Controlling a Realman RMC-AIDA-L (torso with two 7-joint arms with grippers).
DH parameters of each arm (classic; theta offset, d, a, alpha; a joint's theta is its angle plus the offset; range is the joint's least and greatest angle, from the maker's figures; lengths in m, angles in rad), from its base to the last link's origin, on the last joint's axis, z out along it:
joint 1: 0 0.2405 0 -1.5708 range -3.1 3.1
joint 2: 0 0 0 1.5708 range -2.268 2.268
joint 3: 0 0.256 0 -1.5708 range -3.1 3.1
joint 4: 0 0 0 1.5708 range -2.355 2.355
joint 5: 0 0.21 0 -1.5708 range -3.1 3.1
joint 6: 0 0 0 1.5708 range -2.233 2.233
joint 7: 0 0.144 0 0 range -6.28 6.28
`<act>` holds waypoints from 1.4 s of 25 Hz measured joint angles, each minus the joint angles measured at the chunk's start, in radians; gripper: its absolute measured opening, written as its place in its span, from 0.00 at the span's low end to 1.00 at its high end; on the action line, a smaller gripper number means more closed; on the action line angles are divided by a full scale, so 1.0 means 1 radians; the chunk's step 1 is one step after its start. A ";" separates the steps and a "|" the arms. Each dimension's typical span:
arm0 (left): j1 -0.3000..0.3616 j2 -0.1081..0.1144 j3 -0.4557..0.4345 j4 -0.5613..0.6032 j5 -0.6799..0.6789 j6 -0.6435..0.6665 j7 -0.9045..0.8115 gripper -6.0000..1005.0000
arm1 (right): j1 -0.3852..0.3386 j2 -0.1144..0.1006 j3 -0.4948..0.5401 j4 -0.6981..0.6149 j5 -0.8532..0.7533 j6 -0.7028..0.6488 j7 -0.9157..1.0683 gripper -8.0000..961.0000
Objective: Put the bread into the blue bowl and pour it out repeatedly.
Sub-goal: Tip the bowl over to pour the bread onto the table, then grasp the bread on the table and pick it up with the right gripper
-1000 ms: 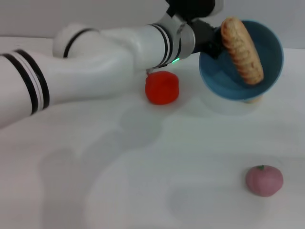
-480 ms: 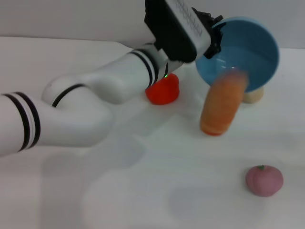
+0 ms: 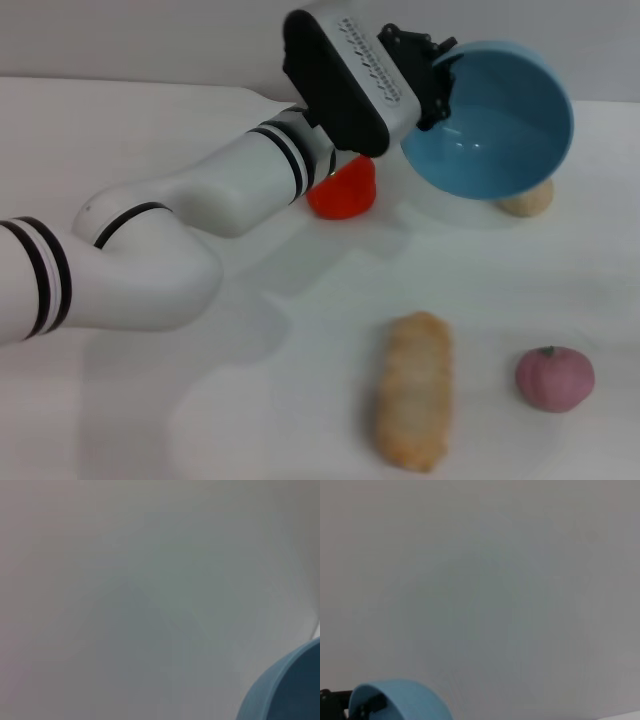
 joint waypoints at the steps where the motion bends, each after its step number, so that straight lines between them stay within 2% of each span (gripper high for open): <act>1: 0.002 0.000 -0.002 0.001 -0.021 -0.002 -0.014 0.02 | 0.003 0.000 -0.001 0.002 -0.004 -0.003 -0.004 0.42; 4: 0.005 0.001 -0.028 0.010 -0.109 0.024 -0.058 0.02 | 0.019 -0.001 -0.002 0.004 -0.044 -0.008 -0.010 0.42; 6: 0.010 0.006 -0.076 0.038 -0.151 0.089 -0.074 0.03 | 0.038 -0.001 -0.002 0.002 -0.095 -0.014 -0.010 0.42; 11: 0.016 0.009 -0.234 0.107 -0.156 0.344 -0.078 0.05 | 0.094 0.000 -0.006 -0.005 -0.188 -0.023 -0.010 0.42; 13: 0.014 0.010 -0.337 0.133 -0.157 0.496 -0.078 0.06 | 0.119 0.000 -0.019 -0.014 -0.221 -0.032 -0.010 0.42; 14: 0.014 0.010 -0.337 0.133 -0.157 0.496 -0.078 0.06 | 0.130 0.000 -0.027 -0.023 -0.237 -0.038 -0.010 0.43; 17: 0.033 0.013 -0.426 0.174 -0.161 0.599 -0.078 0.07 | 0.156 0.000 -0.070 -0.077 -0.286 -0.058 -0.007 0.43; 22: 0.070 0.017 -0.629 0.250 -0.165 0.862 -0.078 0.08 | 0.198 0.000 -0.202 -0.251 -0.433 -0.121 0.103 0.43; 23: 0.072 0.018 -0.711 0.258 -0.165 0.957 -0.078 0.08 | 0.208 0.001 -0.233 -0.298 -0.469 -0.133 0.124 0.43; 24: 0.072 0.018 -0.711 0.258 -0.165 0.957 -0.078 0.08 | 0.217 0.002 -0.269 -0.341 -0.511 -0.142 0.152 0.43; 28: 0.089 0.019 -0.861 0.260 -0.166 1.094 -0.084 0.05 | 0.268 0.003 -0.440 -0.479 -0.715 -0.166 0.319 0.43; 31: 0.103 0.019 -0.934 0.263 -0.167 1.170 -0.091 0.01 | 0.303 0.006 -0.553 -0.536 -0.820 -0.186 0.386 0.45; 35: 0.147 0.020 -0.947 0.300 -0.167 1.200 -0.092 0.00 | 0.316 0.009 -0.698 -0.594 -0.848 -0.176 0.389 0.48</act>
